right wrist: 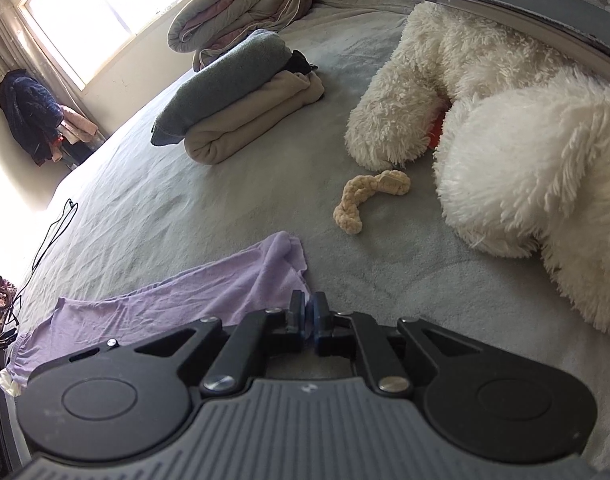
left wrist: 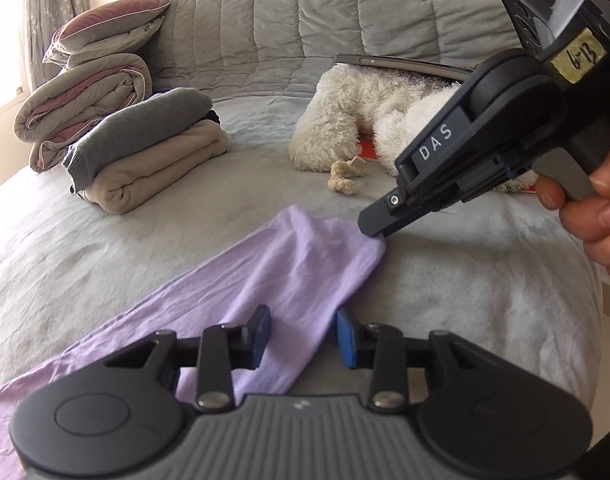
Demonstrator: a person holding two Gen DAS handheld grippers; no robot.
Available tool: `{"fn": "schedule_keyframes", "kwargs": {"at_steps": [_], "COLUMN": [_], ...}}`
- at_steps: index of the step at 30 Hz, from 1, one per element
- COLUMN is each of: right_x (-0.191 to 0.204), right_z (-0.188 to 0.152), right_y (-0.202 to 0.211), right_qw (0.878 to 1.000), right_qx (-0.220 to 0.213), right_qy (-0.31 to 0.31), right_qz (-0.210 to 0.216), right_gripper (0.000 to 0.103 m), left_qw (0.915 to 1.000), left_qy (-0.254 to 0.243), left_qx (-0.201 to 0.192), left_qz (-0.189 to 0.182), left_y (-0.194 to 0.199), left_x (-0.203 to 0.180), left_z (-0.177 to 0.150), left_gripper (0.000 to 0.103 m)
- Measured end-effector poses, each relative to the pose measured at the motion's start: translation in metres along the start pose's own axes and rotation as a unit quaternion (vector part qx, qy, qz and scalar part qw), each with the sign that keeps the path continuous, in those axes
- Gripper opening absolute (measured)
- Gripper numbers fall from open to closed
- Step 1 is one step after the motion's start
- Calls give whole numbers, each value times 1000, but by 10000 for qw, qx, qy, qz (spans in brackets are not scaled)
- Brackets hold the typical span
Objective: Fold clothes
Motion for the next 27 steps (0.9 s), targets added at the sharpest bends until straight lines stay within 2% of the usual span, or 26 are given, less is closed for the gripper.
{"fn": "schedule_keyframes", "kwargs": {"at_steps": [2,3,4,5,6,8,11,13,15,18,21,27], "right_x": [-3,-4,-4,-2,0,5,12,13,11,3,3,16], "right_z": [0,0,0,0,-1,-2,-5,-6,-6,-5,-6,-11], "right_y": [1,2,1,-1,-2,-5,-11,-13,-12,-10,-10,-14], "right_qw": [10000,10000,9999,9997,9996,9999,9980,9964,9954,9972,9976,9925], "right_qx": [-9,7,22,21,10,-45,-118,-141,-150,-156,-159,-229], "right_qy": [-30,-80,-118,-110,-78,133,546,714,795,614,590,1043], "right_qz": [-15,36,121,218,272,88,-292,-444,-523,-389,-325,-588], "right_gripper": [15,20,26,41,46,47,43,40,32,25,25,30], "left_qw": [10000,10000,10000,9999,9999,9999,9978,9944,9907,9908,9934,9954], "left_qy": [-19,-52,-93,-119,-107,-43,51,153,301,493,545,339], "left_qx": [-15,-23,-30,-34,-35,-19,86,91,-2,-111,-85,227], "left_qz": [-9,-4,6,30,17,-130,-659,-1038,-1330,-1258,-1004,-867], "left_y": [-1,-2,-2,-2,-1,2,7,13,21,23,11,-33], "left_x": [-2,-4,-6,-7,-8,-7,-4,1,10,27,42,44], "left_z": [1,2,2,3,3,4,4,5,9,17,31,54], "left_gripper": [26,20,11,5,3,3,4,28,47,50,55,55]}}
Point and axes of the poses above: each gripper's, at about its wrist camera, not at the fingertips, and y roughly against the way its jaws point, x to its left, z to its top, the point moved 10 cm from there along -y, roughly the way its jaws point, and after that the axes turned 15 degrees about x, right-handed, at the moved point
